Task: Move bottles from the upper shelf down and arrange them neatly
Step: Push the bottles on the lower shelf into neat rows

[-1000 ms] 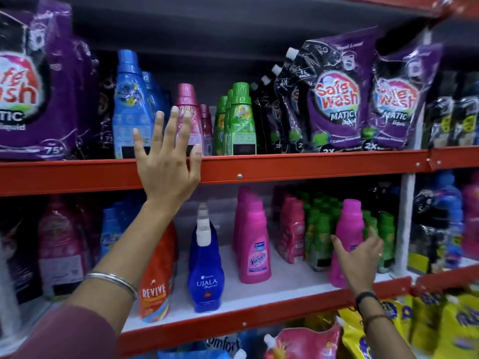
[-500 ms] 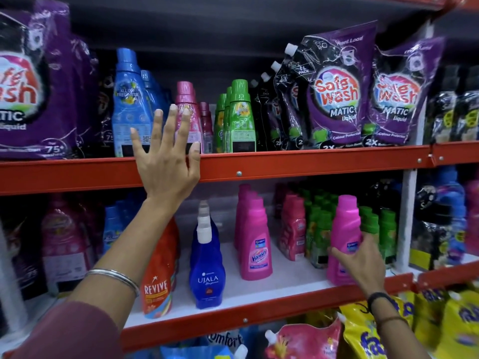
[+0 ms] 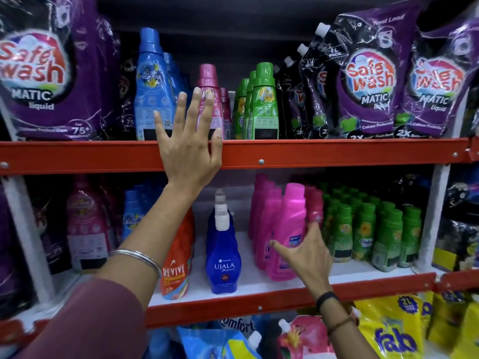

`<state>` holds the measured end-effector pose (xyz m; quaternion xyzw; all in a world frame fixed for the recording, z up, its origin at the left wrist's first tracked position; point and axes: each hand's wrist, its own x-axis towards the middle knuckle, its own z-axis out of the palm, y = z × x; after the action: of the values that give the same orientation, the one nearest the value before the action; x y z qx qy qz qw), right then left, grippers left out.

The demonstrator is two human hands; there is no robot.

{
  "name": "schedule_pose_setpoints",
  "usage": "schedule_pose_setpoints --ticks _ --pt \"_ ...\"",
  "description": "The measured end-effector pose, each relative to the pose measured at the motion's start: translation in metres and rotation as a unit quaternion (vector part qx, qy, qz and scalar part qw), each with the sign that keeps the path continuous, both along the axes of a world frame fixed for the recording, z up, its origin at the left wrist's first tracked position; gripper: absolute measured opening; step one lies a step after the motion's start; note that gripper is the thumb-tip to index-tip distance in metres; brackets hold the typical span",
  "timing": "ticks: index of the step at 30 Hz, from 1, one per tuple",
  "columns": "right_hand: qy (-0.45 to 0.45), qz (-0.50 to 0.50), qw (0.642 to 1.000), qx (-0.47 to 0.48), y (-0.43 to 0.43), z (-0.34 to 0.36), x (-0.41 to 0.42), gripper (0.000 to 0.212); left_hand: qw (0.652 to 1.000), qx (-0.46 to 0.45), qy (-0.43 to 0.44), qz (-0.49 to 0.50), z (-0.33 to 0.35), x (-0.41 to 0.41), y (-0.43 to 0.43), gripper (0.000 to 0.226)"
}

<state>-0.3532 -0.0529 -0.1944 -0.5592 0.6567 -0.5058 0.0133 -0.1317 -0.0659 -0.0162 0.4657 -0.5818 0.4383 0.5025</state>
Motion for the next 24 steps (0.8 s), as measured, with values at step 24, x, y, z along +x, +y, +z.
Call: schedule_pose_setpoints --ticks 24 --pt "-0.208 0.146 0.967 -0.030 0.006 -0.041 -0.005 0.076 0.963 0.016 0.009 -0.270 -0.088 -0.043 0.036 0.048"
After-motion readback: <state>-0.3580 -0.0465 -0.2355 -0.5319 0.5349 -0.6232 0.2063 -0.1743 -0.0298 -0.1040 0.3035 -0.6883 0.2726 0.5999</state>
